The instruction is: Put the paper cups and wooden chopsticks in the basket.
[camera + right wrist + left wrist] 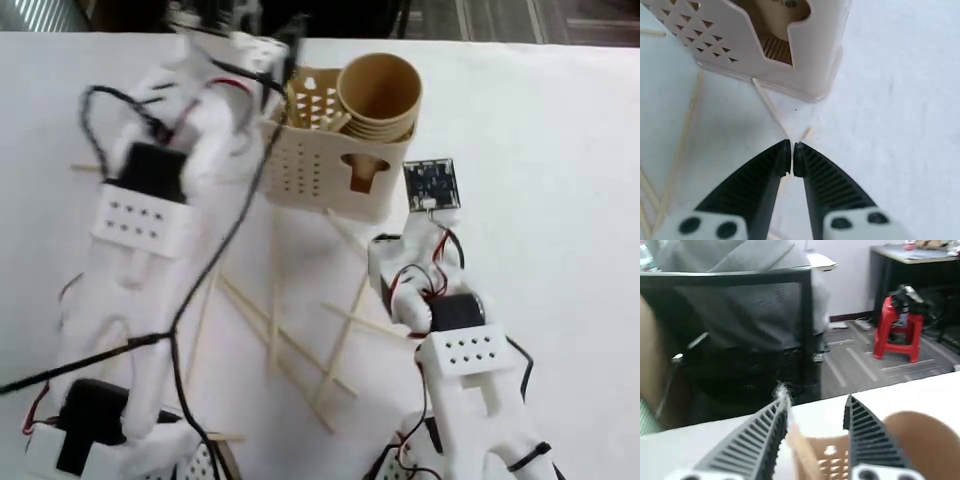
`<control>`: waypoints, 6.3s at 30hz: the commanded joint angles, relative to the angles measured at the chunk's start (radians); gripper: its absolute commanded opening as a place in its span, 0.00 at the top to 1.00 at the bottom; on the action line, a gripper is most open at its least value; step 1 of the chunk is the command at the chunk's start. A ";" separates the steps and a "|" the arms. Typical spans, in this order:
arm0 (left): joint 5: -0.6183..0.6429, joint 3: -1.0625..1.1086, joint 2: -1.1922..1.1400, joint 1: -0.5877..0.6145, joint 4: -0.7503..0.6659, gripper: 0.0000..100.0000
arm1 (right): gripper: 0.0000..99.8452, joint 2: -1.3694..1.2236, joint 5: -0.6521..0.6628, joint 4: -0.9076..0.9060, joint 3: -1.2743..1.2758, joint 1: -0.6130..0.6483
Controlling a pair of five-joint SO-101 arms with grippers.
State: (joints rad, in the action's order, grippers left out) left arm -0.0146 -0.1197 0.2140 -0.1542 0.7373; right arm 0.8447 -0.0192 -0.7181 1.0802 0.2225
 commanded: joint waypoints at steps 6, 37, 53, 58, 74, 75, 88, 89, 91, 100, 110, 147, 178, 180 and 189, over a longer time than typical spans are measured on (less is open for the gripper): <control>-0.187 -0.153 0.035 0.193 0.385 0.80 | 0.97 0.016 0.009 0.016 -0.006 -0.005; -0.710 0.029 -0.598 0.360 0.686 0.80 | 0.97 0.016 0.009 0.016 -0.005 -0.010; -0.710 0.041 -0.771 0.337 0.632 0.98 | 0.97 0.016 0.009 0.016 -0.005 -0.010; -0.709 0.009 -0.743 0.331 0.695 0.98 | 0.97 0.016 0.009 0.016 -0.005 -0.010; -0.651 -0.270 -0.254 0.317 0.985 0.98 | 0.97 0.016 0.009 0.016 -0.005 -0.010; -0.651 -0.295 -0.223 0.306 0.994 0.98 | 0.97 0.016 0.009 0.016 -0.005 -0.010; -0.397 -0.660 -0.061 0.028 0.985 0.98 | 0.97 0.016 0.009 0.016 -0.005 -0.010; -0.384 -0.686 -0.059 0.008 0.970 0.98 | 0.97 0.016 0.009 0.016 -0.005 -0.010; -0.365 -0.732 -0.059 -0.019 0.928 0.98 | 0.97 0.016 0.009 0.016 -0.005 -0.010; -0.288 -0.792 -0.059 -0.116 0.677 0.98 | 0.97 0.016 0.009 0.016 -0.005 -0.010; -0.241 -0.769 -0.091 -0.239 0.448 0.98 | 0.97 0.016 0.009 0.016 -0.005 -0.010; -0.175 -0.318 0.177 0.104 0.535 0.80 | 0.97 0.018 0.012 0.067 0.023 -0.012; -0.167 0.583 0.874 0.526 0.637 0.82 | 0.94 0.016 0.227 -0.360 -0.227 0.217; -0.166 0.730 0.944 0.526 0.580 0.82 | 0.93 0.016 0.244 -0.406 -0.253 0.269; -0.077 1.142 1.118 0.570 0.336 0.82 | 0.93 -0.012 0.262 -0.432 -0.296 0.545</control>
State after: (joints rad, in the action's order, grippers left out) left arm -0.1235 0.9697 1.2942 0.3859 1.1531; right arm 0.8462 0.2355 -1.1661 0.8378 0.7027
